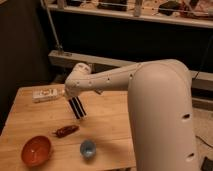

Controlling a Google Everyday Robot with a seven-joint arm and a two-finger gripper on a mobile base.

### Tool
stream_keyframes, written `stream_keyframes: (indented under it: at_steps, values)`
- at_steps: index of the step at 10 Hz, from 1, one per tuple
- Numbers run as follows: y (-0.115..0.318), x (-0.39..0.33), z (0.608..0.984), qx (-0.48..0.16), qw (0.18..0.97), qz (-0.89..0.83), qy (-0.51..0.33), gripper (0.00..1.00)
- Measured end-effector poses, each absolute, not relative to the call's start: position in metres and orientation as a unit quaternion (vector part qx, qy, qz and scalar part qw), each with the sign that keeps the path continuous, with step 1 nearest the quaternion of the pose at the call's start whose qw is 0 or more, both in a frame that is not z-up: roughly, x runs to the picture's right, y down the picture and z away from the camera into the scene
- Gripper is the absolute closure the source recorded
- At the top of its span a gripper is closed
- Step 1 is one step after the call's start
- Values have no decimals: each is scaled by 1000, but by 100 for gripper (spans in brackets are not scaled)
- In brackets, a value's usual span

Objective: Place the eraser in the ceramic cup

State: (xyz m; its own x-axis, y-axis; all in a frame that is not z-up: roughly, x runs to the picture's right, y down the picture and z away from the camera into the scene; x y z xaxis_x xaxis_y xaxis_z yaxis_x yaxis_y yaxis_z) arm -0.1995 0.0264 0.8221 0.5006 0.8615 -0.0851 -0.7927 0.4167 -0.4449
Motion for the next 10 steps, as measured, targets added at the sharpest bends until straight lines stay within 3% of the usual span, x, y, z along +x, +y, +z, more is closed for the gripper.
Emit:
stream_keyframes:
  at_steps: [10]
  values:
    - [40, -190, 774, -211, 832, 506, -88, 65]
